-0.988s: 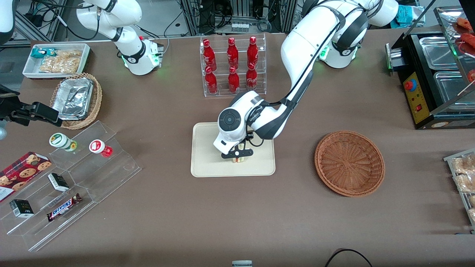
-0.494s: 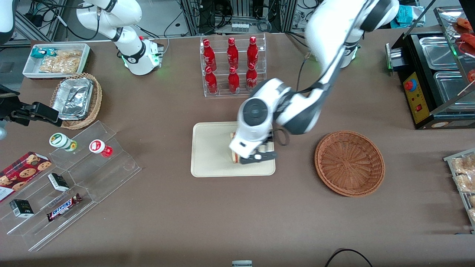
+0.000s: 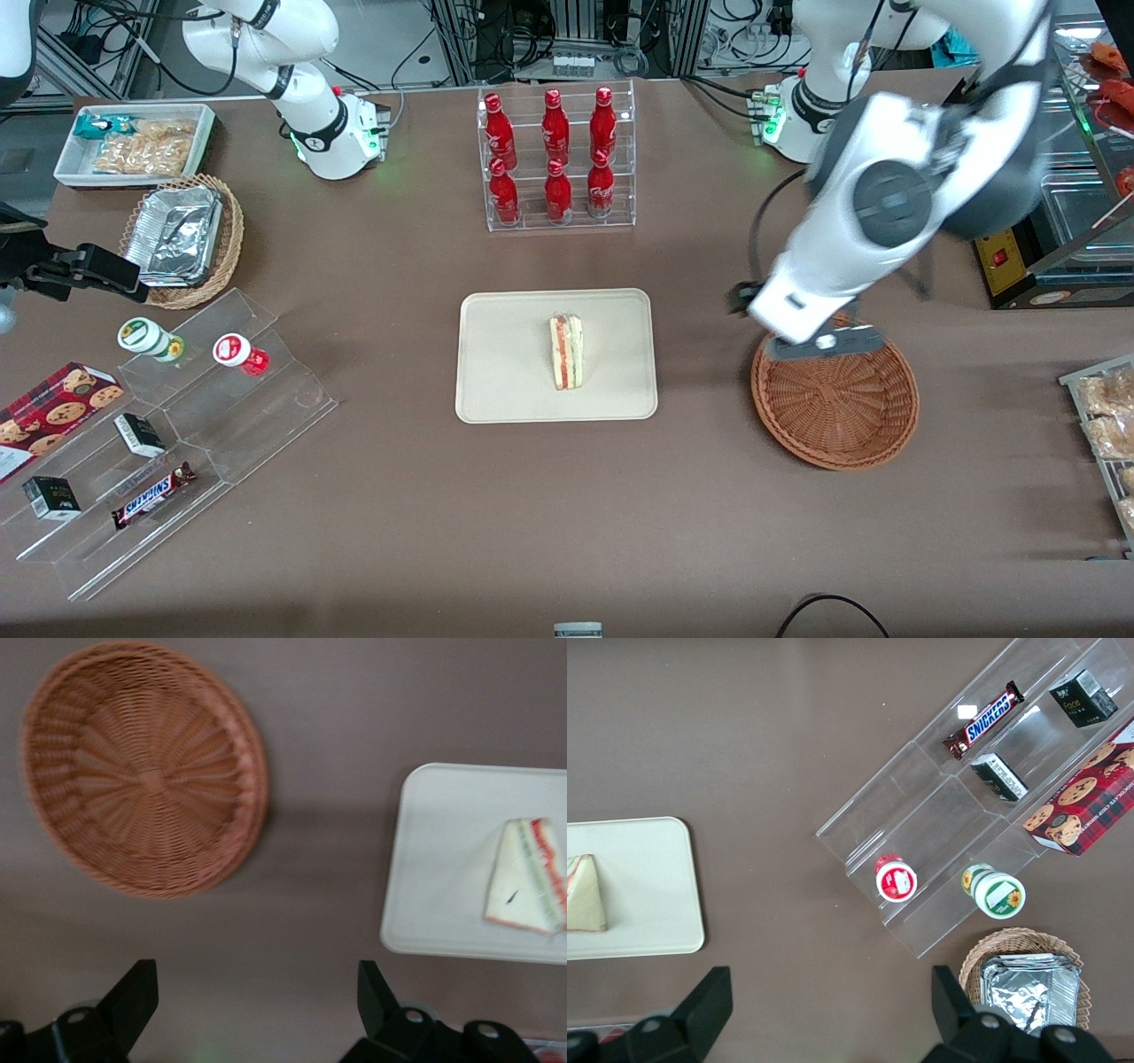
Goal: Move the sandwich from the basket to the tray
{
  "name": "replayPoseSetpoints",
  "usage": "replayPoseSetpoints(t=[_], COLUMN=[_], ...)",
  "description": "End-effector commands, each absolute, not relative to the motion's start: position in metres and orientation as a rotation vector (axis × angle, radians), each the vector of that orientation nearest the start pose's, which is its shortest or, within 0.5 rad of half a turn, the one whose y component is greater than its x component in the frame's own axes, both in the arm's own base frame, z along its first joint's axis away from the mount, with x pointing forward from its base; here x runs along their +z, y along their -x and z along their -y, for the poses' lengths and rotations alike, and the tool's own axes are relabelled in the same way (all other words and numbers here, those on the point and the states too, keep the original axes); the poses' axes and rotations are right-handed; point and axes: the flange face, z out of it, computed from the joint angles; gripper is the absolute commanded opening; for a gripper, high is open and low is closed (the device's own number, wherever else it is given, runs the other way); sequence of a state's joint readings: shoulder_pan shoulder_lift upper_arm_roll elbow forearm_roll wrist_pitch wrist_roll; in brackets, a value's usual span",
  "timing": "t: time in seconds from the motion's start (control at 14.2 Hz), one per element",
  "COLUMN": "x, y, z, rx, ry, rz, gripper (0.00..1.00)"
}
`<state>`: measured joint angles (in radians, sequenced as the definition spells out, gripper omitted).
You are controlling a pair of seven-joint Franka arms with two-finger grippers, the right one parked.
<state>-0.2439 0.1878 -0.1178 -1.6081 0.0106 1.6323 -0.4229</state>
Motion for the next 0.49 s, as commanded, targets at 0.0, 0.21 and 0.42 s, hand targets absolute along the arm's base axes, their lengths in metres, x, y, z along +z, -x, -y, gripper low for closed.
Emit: replayPoseSetpoints(t=[0.0, 0.21, 0.42], x=[0.541, 0.575, 0.591], y=[-0.538, -0.531, -0.533], z=[0.151, 0.099, 0.081], rx=[0.251, 0.222, 0.184], ry=[3.076, 3.079, 3.099], rz=[0.102, 0.16, 0.141], gripper=[1.0, 1.0, 1.0])
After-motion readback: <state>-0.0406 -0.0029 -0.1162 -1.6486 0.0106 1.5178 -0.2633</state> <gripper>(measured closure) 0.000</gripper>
